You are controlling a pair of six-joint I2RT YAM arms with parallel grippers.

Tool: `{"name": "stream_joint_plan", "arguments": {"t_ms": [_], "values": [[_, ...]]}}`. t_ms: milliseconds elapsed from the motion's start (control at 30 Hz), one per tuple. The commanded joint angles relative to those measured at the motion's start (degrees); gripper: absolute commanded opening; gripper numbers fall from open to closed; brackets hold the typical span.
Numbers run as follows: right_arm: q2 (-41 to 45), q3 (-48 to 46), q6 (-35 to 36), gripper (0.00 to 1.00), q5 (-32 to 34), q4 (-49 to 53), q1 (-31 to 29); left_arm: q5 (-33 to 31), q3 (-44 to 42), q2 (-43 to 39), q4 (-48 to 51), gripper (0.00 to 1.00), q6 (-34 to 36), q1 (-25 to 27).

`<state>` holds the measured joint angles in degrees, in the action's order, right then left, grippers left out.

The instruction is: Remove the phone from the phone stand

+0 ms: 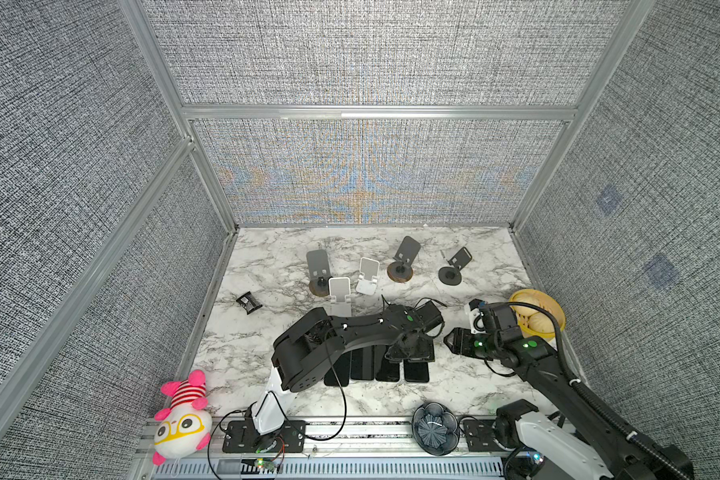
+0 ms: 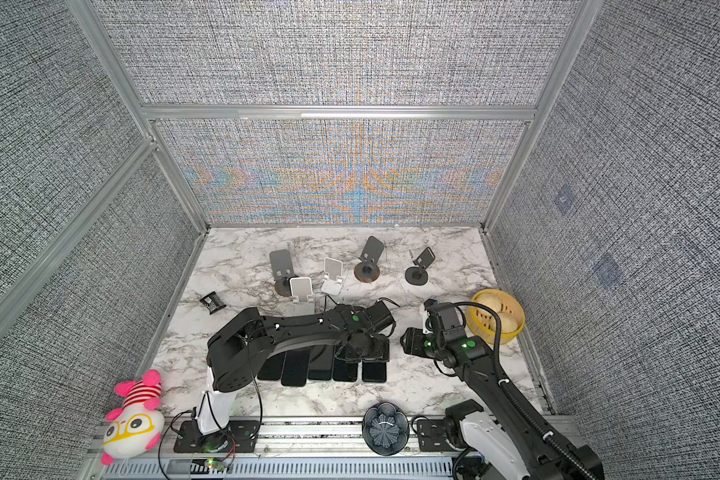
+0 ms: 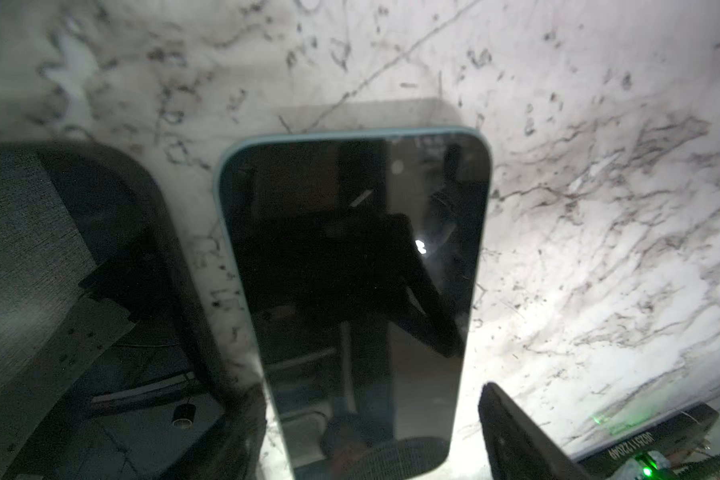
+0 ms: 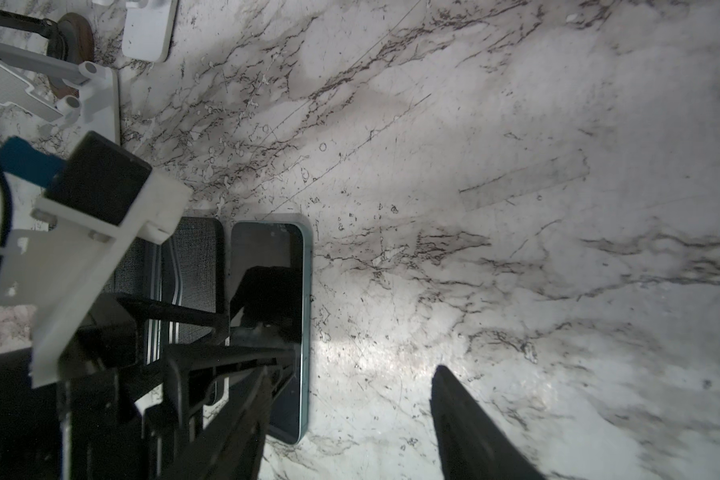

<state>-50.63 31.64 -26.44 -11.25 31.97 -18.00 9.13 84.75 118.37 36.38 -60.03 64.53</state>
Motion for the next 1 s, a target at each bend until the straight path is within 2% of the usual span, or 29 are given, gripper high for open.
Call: {"name": "stream_joint_plan", "arguments": {"t_ms": [0,133,333,500,633,700,833,967], "values": [[0.26,-0.35,0.33,0.63,0.08,0.64,0.07,-0.26,0.15,0.46,0.09,0.83,0.55,0.07],[0.49,-0.52,0.34,0.63,0.08,0.99,0.09,-0.08,0.56,-0.08,0.14,0.83,1.22,0.07],[0.45,-1.46,0.41,0.63,-0.54,1.74,0.12,-3.36,7.00,-2.25,6.76,0.82,7.75,-0.34],[0.31,-3.62,0.04,0.62,-5.01,-0.84,-0.04,-7.35,9.87,-4.28,12.01,0.81,12.20,-1.76],[-0.39,-5.24,-1.28,0.59,-6.50,-2.97,-0.45,-7.64,5.97,-8.99,10.81,0.79,13.70,-4.17],[-0.88,-6.05,-2.29,0.58,-7.50,-4.80,-1.02,-5.41,2.78,-11.40,8.53,0.79,14.80,-6.07],[-3.29,-7.44,-4.55,0.54,-8.49,-9.31,-3.49,-0.81,-5.82,-18.05,3.76,0.79,15.22,-12.16],[-6.47,-7.69,-5.89,0.50,-7.47,-12.55,-6.44,-1.24,-13.76,-27.37,-0.25,0.79,16.11,-17.43]]}}
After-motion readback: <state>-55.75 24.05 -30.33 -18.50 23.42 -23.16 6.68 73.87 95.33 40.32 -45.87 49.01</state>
